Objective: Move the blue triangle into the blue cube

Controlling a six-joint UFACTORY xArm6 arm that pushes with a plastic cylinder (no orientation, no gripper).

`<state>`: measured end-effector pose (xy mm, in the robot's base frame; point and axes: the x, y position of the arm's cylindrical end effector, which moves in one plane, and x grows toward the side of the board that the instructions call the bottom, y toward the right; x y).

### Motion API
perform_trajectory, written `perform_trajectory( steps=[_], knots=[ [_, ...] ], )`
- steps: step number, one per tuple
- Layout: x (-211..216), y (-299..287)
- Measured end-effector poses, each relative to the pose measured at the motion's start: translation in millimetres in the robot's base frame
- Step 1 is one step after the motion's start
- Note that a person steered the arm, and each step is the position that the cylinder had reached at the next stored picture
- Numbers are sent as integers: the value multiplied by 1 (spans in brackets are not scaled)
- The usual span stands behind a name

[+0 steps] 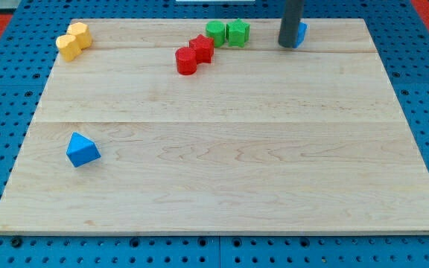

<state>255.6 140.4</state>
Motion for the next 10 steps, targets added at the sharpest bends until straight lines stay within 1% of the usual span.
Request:
perform_trajectory(
  steps=[1, 2, 3, 4, 5, 7, 10],
  knots=[
    [111, -7],
    [223, -83],
    [287, -197],
    [293, -304],
    [248, -354],
    [209, -338],
    [209, -352]
  ],
)
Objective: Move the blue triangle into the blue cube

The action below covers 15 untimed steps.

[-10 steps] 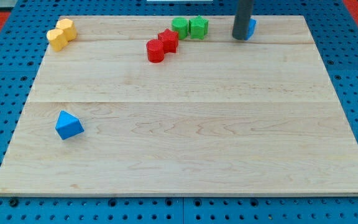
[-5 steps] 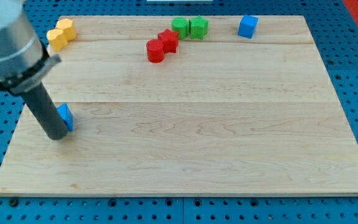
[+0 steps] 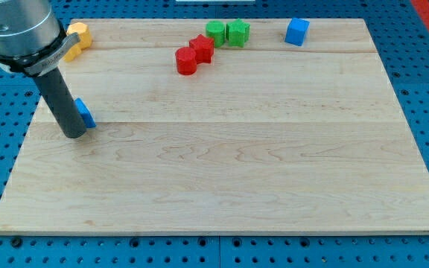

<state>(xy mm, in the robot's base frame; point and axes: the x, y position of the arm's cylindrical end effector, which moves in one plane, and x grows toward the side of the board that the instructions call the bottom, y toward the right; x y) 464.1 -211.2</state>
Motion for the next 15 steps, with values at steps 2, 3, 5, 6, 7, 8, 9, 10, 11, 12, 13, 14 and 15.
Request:
perform_trajectory(
  steps=[2, 3, 5, 6, 7, 8, 9, 10, 11, 12, 13, 14, 15],
  knots=[
    [15, -7],
    [16, -14],
    [-6, -8],
    [-22, -15],
    [-33, -29],
    [-53, -5],
    [-79, 49],
    [-99, 122],
    [-115, 196],
    [-130, 273],
    [-134, 319],
    [-125, 345],
    [-103, 353]
  ],
)
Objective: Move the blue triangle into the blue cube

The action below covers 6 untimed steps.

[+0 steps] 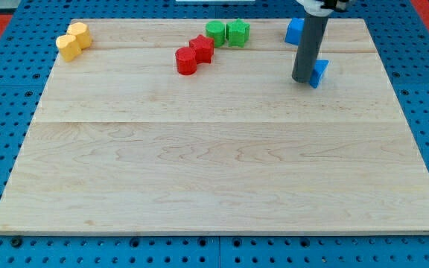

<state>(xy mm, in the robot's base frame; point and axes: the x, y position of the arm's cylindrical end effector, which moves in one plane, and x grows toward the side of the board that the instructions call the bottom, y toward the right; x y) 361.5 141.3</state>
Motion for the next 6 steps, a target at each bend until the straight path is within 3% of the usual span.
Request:
perform_trajectory(
  steps=[1, 2, 4, 6],
  knots=[
    [32, -16],
    [28, 5],
    [-50, 32],
    [-77, 33]
  ],
)
